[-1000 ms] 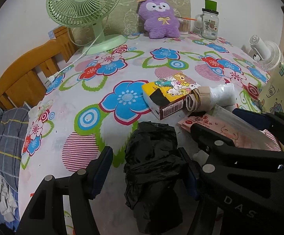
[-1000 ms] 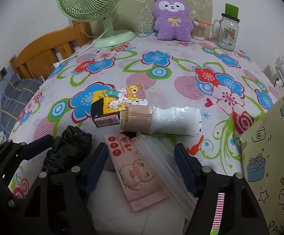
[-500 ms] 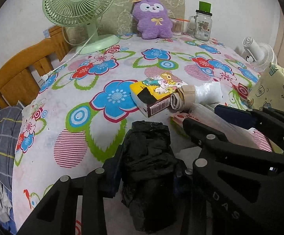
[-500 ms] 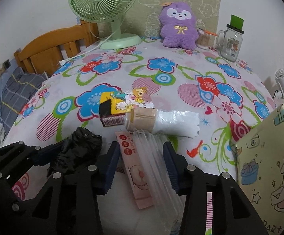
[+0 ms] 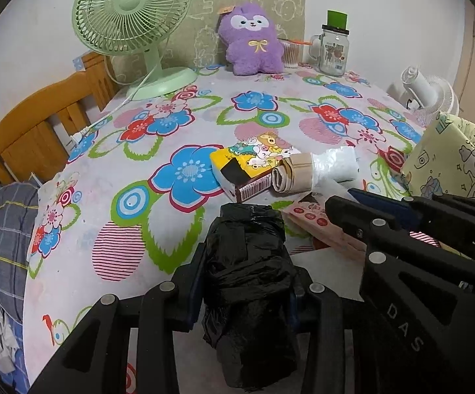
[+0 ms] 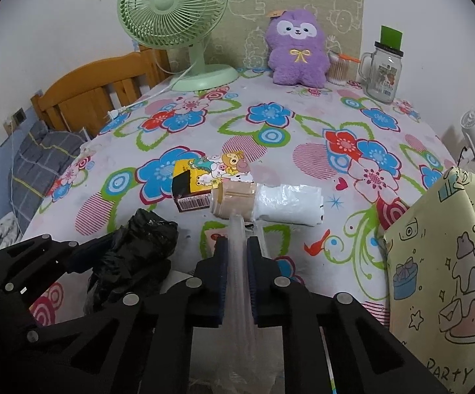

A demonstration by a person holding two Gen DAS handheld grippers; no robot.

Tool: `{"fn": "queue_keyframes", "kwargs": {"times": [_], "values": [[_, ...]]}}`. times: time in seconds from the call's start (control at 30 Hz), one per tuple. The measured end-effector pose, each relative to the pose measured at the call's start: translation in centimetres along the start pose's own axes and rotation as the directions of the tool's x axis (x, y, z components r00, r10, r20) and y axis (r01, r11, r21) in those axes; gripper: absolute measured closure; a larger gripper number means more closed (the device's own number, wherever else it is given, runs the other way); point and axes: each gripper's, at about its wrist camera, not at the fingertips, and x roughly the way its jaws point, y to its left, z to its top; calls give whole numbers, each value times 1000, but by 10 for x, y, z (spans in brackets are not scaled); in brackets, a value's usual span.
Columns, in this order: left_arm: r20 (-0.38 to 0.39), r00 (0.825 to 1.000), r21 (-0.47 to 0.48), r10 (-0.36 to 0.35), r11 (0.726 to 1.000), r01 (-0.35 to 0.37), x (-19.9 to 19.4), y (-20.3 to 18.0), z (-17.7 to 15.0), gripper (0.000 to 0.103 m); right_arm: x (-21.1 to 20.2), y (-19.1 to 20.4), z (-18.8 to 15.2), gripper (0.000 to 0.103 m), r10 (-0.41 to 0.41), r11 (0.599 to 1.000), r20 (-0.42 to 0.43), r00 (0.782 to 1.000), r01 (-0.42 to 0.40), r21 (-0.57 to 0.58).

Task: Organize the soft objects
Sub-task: 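Lift the black umbrella with the left gripper while the right gripper carries the plastic sleeve toward the box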

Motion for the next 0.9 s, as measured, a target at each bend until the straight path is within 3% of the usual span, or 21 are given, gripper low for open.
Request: {"fn": "queue_keyframes", "kwargs": {"times": [0.9], "values": [[112, 994, 44, 8, 999, -13, -57, -35, 1, 63, -67, -9, -9, 90, -5, 999, 92, 996, 2, 37]]}}
